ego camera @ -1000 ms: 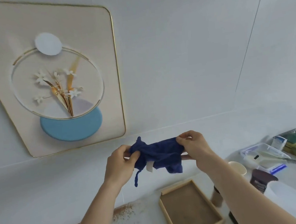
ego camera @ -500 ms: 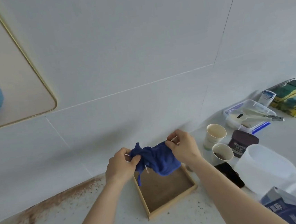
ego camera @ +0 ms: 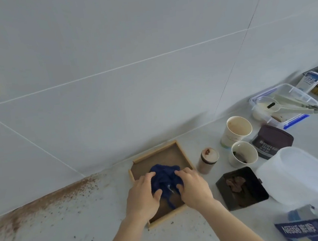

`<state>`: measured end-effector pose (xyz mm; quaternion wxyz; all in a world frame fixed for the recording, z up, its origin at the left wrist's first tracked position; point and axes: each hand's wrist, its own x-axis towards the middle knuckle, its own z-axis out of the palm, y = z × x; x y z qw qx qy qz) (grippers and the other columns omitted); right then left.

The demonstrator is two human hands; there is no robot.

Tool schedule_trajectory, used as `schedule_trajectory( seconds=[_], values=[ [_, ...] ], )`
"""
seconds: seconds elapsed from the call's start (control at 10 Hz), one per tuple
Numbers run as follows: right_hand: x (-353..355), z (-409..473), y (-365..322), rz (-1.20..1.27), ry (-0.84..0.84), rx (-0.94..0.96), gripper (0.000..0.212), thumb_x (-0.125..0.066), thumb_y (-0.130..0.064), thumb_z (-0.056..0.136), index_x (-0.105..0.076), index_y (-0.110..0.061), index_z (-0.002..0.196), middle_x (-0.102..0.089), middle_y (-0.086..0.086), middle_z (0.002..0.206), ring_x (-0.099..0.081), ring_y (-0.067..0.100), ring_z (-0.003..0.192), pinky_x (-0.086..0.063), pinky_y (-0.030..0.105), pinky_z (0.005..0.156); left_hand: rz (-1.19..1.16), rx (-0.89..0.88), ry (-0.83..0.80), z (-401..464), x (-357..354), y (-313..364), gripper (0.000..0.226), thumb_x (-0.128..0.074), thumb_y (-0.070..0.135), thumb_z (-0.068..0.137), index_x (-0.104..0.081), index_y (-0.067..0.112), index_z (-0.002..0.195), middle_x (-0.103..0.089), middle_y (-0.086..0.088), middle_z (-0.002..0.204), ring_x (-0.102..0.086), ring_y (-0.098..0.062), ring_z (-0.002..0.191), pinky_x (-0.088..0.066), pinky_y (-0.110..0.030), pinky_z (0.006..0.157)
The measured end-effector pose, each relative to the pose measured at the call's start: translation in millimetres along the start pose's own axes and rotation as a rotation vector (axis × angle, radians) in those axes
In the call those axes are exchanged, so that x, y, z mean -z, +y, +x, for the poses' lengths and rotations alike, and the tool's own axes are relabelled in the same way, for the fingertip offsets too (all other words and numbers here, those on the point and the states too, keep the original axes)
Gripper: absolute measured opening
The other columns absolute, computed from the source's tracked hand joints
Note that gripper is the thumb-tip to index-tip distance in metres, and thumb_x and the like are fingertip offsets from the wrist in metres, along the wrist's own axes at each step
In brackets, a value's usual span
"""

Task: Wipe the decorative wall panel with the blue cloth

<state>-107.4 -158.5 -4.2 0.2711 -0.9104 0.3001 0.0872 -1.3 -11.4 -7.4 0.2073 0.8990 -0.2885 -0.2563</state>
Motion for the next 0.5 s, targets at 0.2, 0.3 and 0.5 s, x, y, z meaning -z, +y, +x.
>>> schedule_trajectory(
  seconds=[0.2, 0.3, 0.5],
  values=[
    [-23.7, -6.9, 12.5, -0.188, -0.241, -0.045, 0.087, -0.057, -0.042, 0.102, 0.0, -0.018, 0.164, -0.001, 0.007, 0.174, 0.005, 0.029, 0.16, -0.012, 0.044, 0.129, 0.312, -0.107, -0.21, -4.1, -15.0, -6.3, 0.076, -0.051, 0.046, 0.102, -0.01, 0.031, 0.164, -0.009, 0.008, 0.174, -0.008, -0.018, 0.16, -0.01, -0.04, 0.13],
    [-25.2, -7.7, 10.8, -0.216, -0.244, -0.053, 0.091, -0.055, -0.047, 0.101, 0.004, -0.019, 0.164, 0.005, 0.008, 0.174, 0.01, 0.03, 0.16, -0.008, 0.045, 0.13, 0.396, -0.135, -0.227, -8.7, -8.8, -7.0, 0.079, -0.05, 0.049, 0.102, -0.005, 0.031, 0.164, -0.003, 0.007, 0.174, -0.001, -0.018, 0.161, -0.003, -0.042, 0.131],
    [-2.2, -24.6, -13.6, -0.283, -0.112, -0.035, 0.09, -0.047, -0.065, 0.098, -0.003, -0.023, 0.164, 0.002, 0.009, 0.174, 0.007, 0.032, 0.16, -0.005, 0.052, 0.13, 0.473, -0.207, -0.129, -25.1, 32.6, -11.7, 0.089, -0.048, 0.062, 0.096, 0.004, 0.035, 0.163, 0.006, 0.005, 0.174, 0.011, -0.019, 0.16, 0.009, -0.047, 0.13]
  ],
)
